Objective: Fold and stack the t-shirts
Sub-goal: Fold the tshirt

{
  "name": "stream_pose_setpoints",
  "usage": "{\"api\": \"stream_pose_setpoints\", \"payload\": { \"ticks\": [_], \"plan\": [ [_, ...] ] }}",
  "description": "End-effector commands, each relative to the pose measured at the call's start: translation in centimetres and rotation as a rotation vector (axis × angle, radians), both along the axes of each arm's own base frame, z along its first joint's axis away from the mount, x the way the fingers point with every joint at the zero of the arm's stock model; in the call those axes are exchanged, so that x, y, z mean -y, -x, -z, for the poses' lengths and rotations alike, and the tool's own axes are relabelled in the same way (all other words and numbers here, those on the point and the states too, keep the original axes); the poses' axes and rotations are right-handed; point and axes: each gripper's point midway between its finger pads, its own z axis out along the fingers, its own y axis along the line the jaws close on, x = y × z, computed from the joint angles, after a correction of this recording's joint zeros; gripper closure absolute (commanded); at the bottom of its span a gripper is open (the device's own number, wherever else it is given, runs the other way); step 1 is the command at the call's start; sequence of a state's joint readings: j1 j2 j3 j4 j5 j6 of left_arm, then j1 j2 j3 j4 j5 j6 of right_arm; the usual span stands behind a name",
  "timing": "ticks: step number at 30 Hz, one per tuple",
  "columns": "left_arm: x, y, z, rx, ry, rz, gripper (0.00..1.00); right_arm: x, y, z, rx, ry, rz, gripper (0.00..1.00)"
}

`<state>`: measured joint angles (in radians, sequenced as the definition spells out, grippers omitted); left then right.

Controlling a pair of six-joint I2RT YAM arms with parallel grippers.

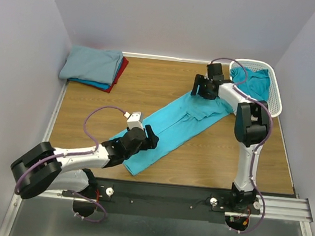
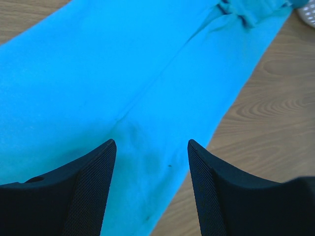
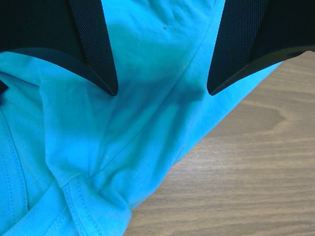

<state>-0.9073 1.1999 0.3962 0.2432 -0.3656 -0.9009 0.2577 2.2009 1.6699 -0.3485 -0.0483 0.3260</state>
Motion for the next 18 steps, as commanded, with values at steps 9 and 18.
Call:
{"api": "stream_pose_setpoints", "payload": {
  "ticks": [9,18],
  "plan": [
    [-3.0,1.7,2.8,-0.032,-0.084,-0.057,0.30,1.0,5.9,-5.8,0.021,-0.026,-0.044,0.20],
    [-3.4,2.4,3.7,-0.034,-0.081,-0.040,0.29,1.2,9.8,-1.6,-0.102,-0.054,-0.042,0.20]
  ]
}}
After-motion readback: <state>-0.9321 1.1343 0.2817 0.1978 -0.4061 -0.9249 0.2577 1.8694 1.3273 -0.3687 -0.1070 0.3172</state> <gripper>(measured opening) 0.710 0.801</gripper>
